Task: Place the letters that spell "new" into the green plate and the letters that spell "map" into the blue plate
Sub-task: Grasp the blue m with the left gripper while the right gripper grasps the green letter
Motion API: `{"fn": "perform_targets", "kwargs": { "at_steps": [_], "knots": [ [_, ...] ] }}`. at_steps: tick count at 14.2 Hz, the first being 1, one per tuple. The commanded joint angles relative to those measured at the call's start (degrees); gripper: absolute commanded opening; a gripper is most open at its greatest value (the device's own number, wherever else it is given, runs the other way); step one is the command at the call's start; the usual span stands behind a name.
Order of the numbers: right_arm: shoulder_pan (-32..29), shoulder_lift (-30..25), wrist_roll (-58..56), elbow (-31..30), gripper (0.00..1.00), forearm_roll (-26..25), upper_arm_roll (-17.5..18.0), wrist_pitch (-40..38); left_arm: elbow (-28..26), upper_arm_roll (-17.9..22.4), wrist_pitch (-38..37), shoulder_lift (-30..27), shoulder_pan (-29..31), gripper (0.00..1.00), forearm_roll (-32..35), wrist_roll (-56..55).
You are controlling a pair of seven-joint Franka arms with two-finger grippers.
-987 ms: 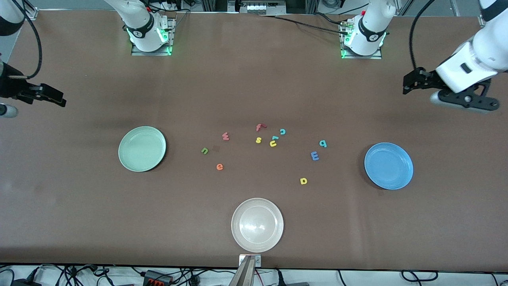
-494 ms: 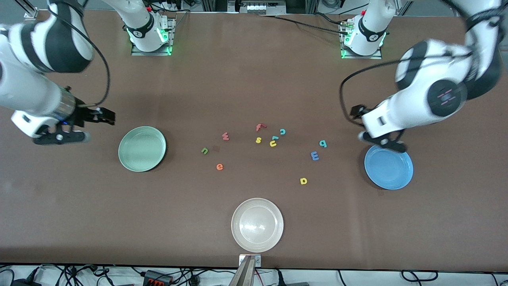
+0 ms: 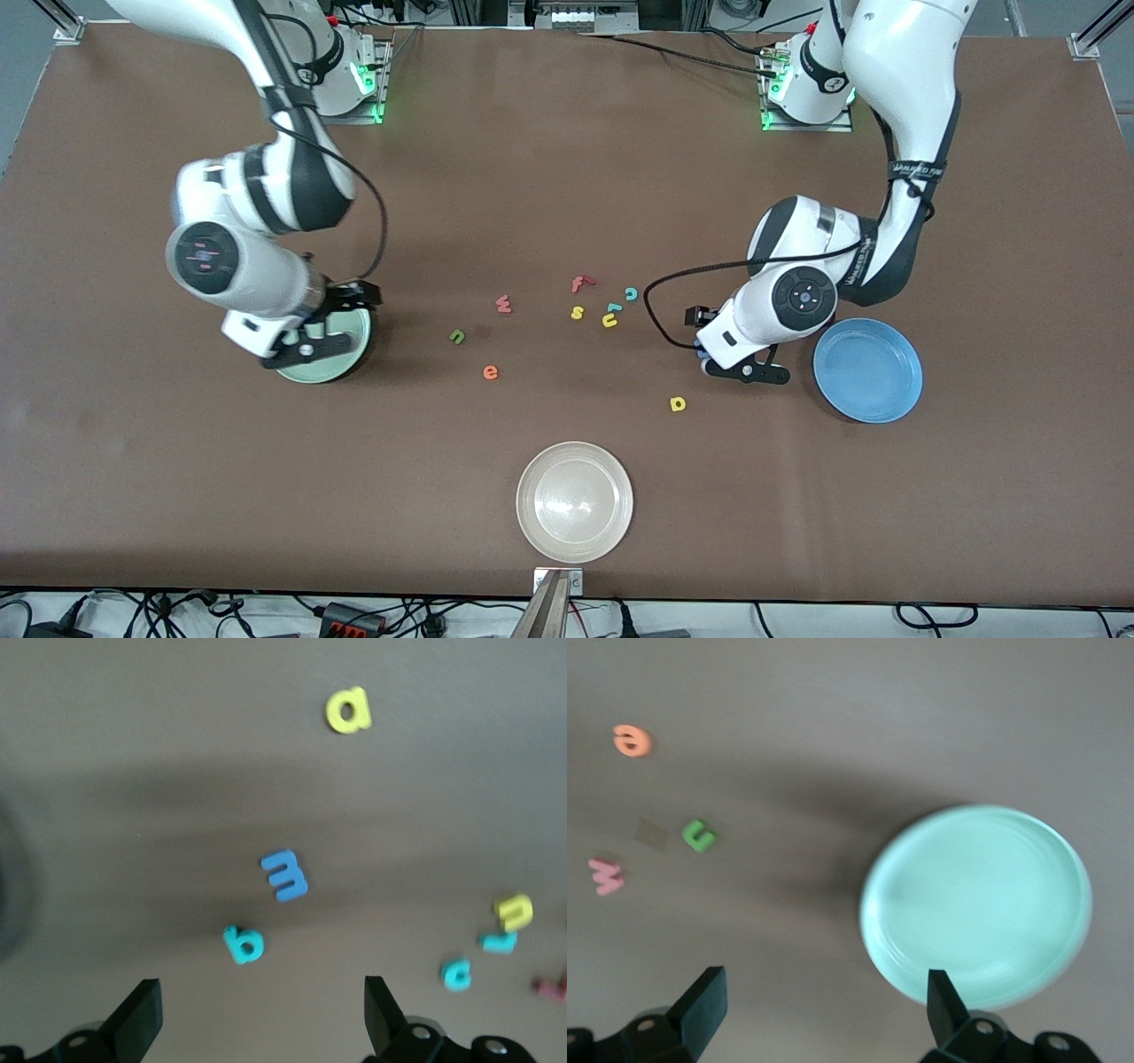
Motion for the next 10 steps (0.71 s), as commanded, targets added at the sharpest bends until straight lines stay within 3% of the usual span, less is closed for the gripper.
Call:
{"fn": "perform_targets", "kwargs": {
  "at_steps": [1,2,5,7,10],
  "knots": [
    [3.71,4.91,0.17,2.26,1.0,0.72,-0.48,4.89,0.34,0.37,4.93,2.39,-0.83,1.0,-0.89,-9.07],
    [4.68,6.49,0.52,3.04,1.0,0.8,-0.48,6.57,0.33,0.37,6.88,4.06,-1.18,1.0,-0.89,-10.23],
    [6.88,10.28,2.27,3.67,0.81,0.89,-0.48,10.7,0.25,0.45,7.17,6.53,-0.4,1.0,-0.72,-9.55],
    [8.55,12.48,2.45,3.75,0.77,0.37,-0.48,14.3,0.25,0.45,7.34,6.88,-0.74,0.98,-0.63,-9.54],
    [8.65,14.5,2.72,4.28,0.77,0.89,-0.48,16.17,0.33,0.45,7.96,8.11,-0.92,0.74,-0.19,-9.45]
  ]
}}
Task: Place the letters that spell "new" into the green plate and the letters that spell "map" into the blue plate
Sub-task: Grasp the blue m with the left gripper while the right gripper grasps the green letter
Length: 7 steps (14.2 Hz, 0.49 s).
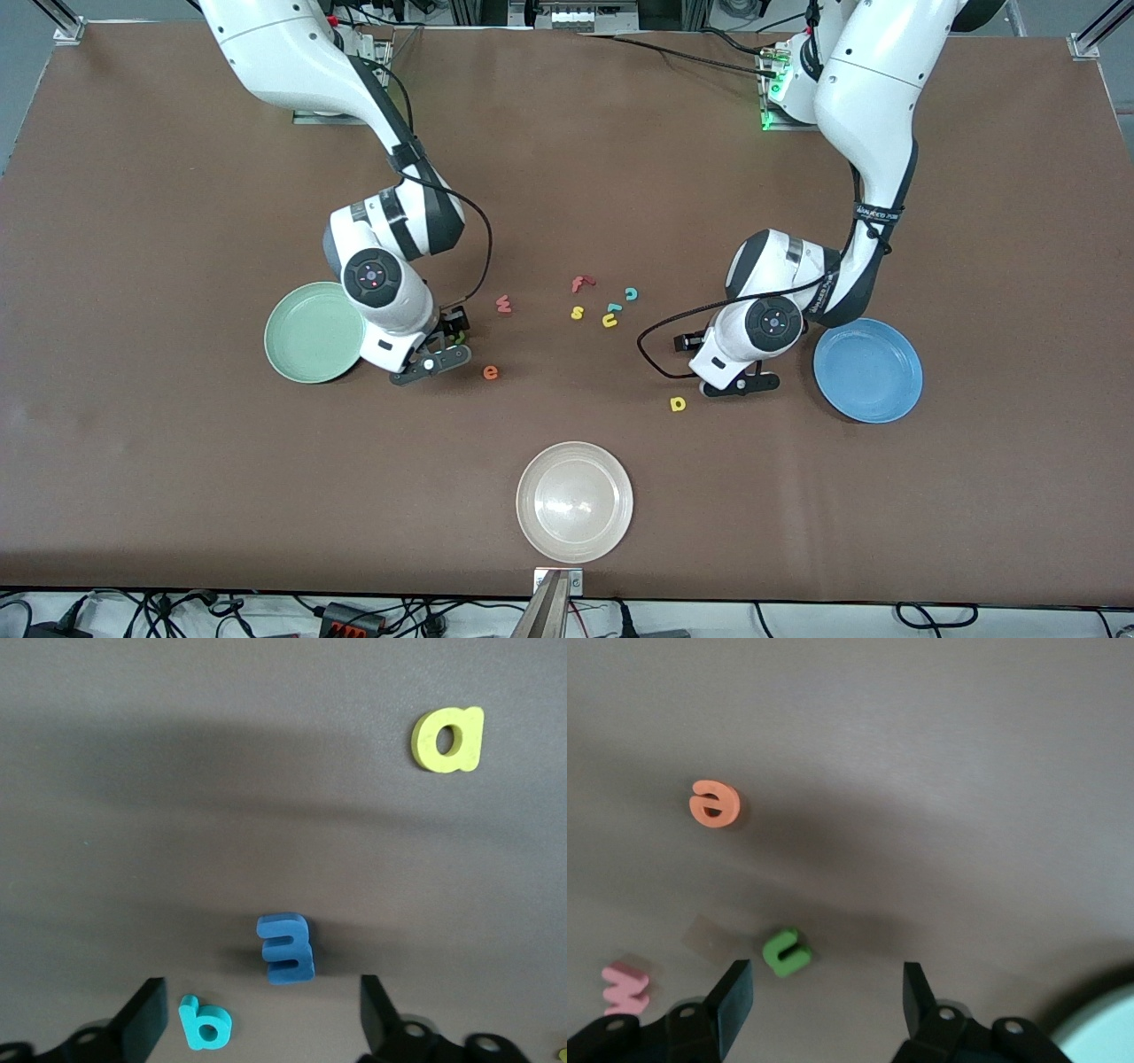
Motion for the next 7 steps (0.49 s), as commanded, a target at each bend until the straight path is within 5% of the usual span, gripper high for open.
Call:
{"fn": "perform_targets", "kwargs": {
  "at_steps": [1,5,7],
  "knots": [
    [0.15,2.42,1.0,2.4,0.77,0.72,-0.59,0.47,0.49,0.24,1.96,1.33,-0.29,0.73,-0.09,-0.13],
    [0.24,3.66,1.18,3.46,0.76,0.89,-0.5,0.47,0.49,0.15,3.11,2.12,-0.64,0.57,-0.09,-0.13],
    [0.33,3.75,1.1,3.37,0.76,0.81,-0.5,0.56,0.58,0.15,3.29,2.21,-0.72,0.41,-0.09,-0.13]
  ]
}}
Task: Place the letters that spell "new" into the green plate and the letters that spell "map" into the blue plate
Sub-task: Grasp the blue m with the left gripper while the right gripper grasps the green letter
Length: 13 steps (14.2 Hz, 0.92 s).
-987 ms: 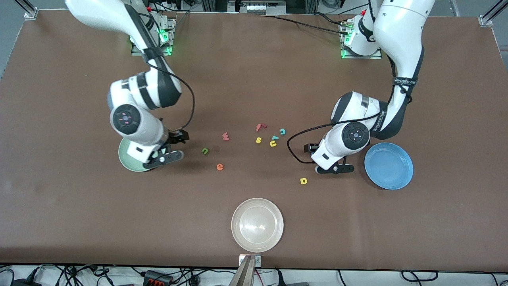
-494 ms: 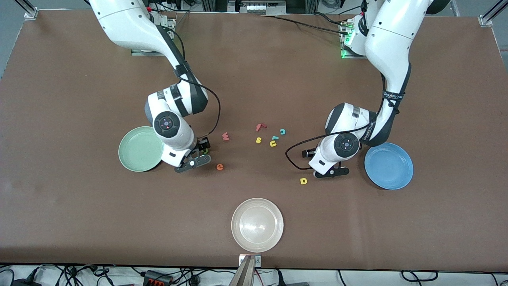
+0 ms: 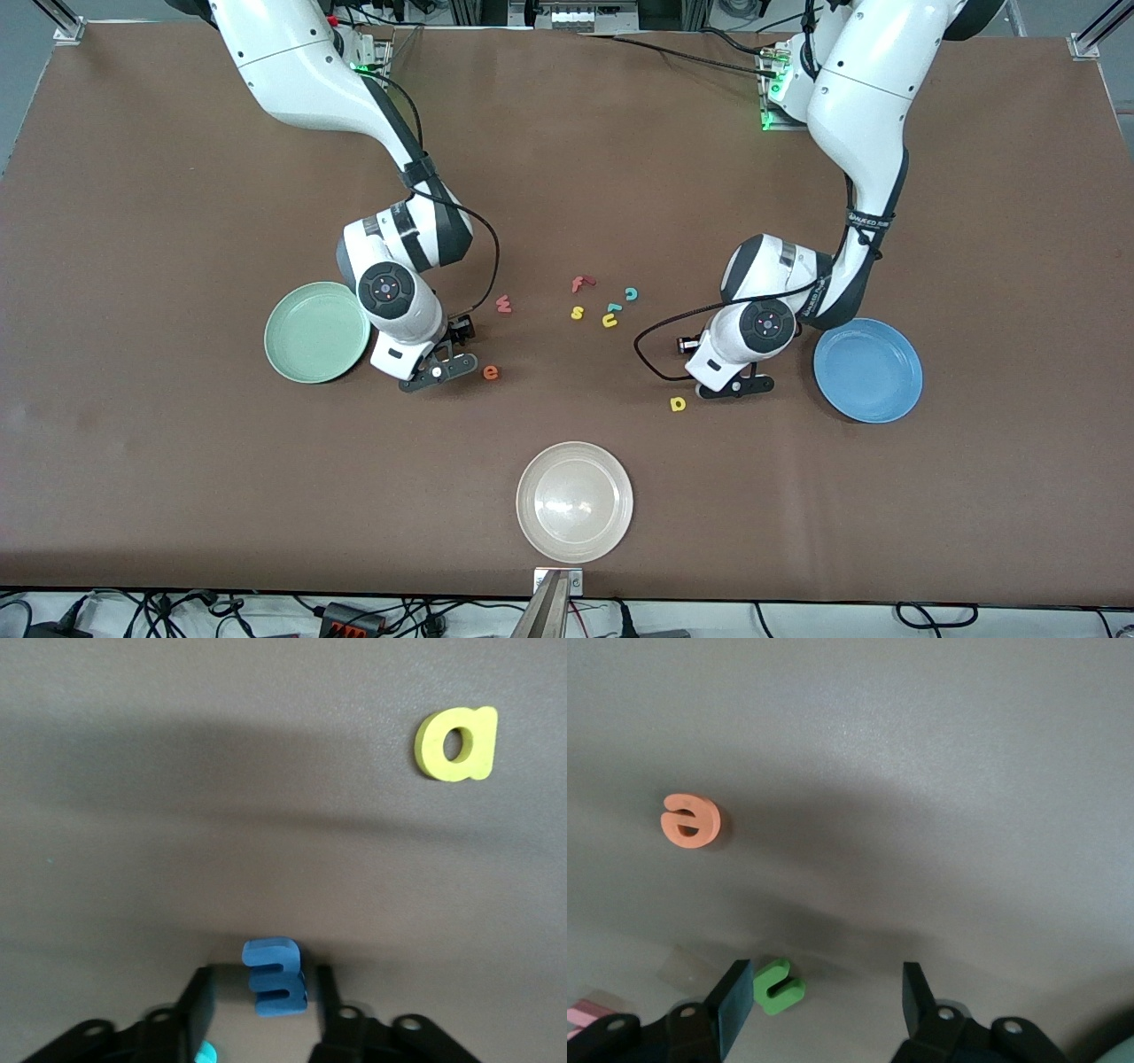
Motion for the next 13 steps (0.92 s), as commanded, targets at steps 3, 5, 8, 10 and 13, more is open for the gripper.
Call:
{"fn": "perform_targets", "kwargs": {
  "at_steps": [3,5,8,10,13],
  "knots": [
    [0.35,1.62,-0.7,1.01,0.76,0.6,0.62,0.11,0.92,0.28,0.16,0.2,-0.4,0.12,-0.18,-0.22],
    [0.43,1.97,-0.7,1.01,0.76,0.6,1.06,0.11,1.36,0.28,-0.46,-0.33,0.39,0.04,-0.09,-0.31],
    [0.87,2.33,-0.7,0.75,0.76,0.6,1.77,-0.15,2.76,1.08,-5.7,-3.65,1.97,0.03,1.13,0.04],
    [1.4,2.33,-1.66,0.48,0.76,-0.01,1.77,-0.42,3.65,1.16,-11.24,-6.03,4.52,0.03,1.4,3.97],
    [1.31,2.33,-4.48,0.31,0.75,-0.11,1.77,-0.24,3.56,1.16,-16.35,-7.71,12.14,0.03,1.66,17.91]
  ]
}}
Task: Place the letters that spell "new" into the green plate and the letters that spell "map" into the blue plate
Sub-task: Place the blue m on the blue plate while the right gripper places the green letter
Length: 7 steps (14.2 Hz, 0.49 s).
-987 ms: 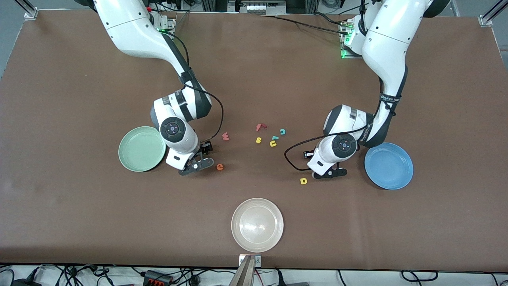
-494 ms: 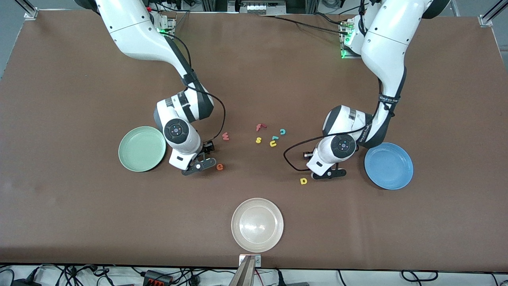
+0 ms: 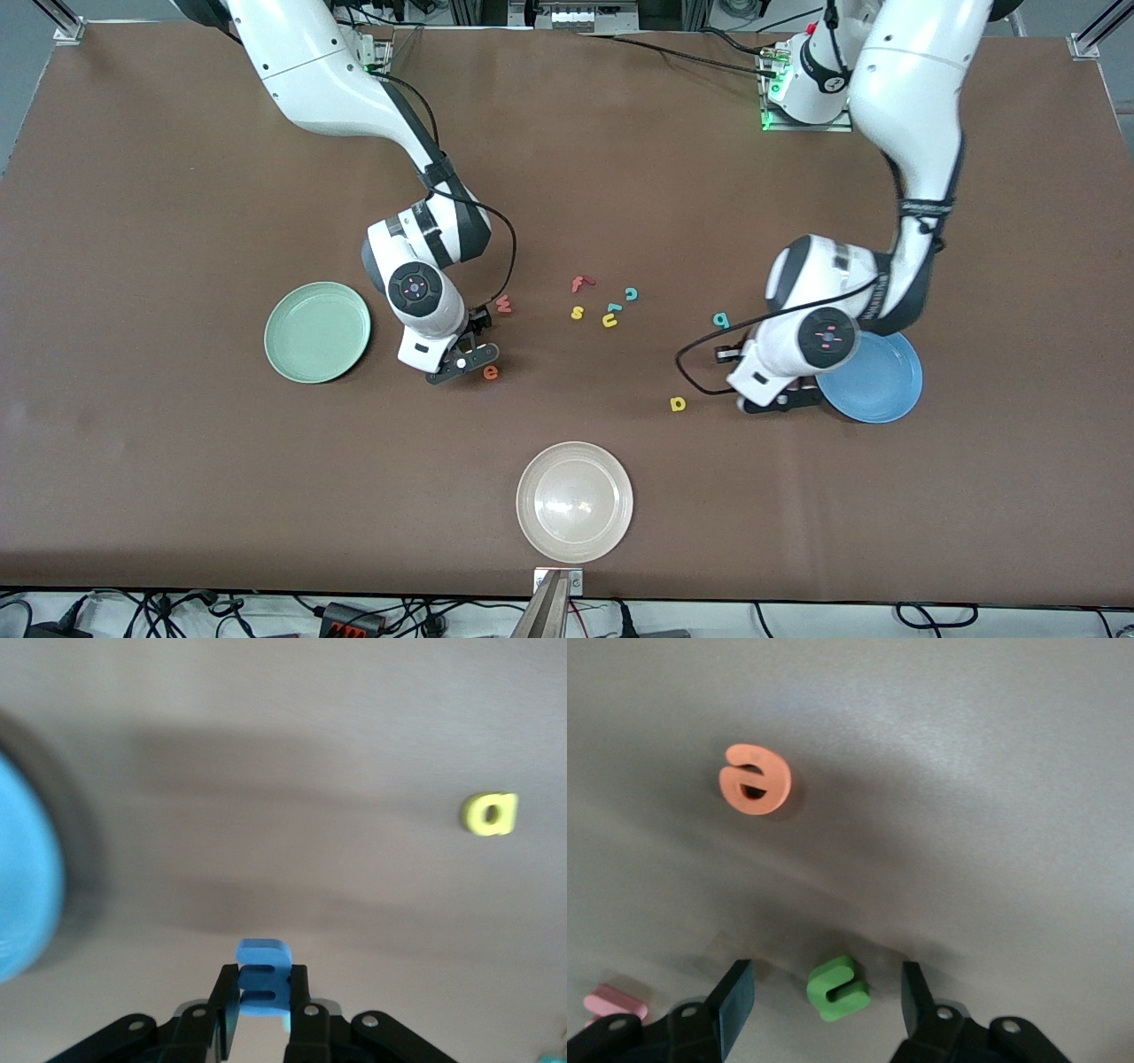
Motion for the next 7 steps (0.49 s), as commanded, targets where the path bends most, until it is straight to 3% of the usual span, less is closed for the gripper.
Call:
{"fn": "perform_targets", "kwargs": {
  "at_steps": [1,4,5,7],
  "knots": [
    [-0.12,0.04,-2.16,0.25,0.73,-0.14,0.13,0.07,-1.12,-0.45,-3.76,-1.5,6.99,0.04,0.73,13.02],
    [-0.29,0.04,-2.16,0.25,0.52,-0.14,0.13,0.08,-1.74,-0.62,-3.68,-0.45,12.0,0.05,9.39,19.63],
    [-0.55,0.04,-2.42,0.25,0.51,-0.14,0.13,0.08,-1.82,-0.63,-3.59,0.6,13.15,0.05,10.39,22.43],
    [-0.64,0.04,-3.04,0.17,0.39,-0.14,0.13,-0.19,-1.82,-0.63,-2.89,2.1,14.39,0.05,10.4,25.53]
  ]
}}
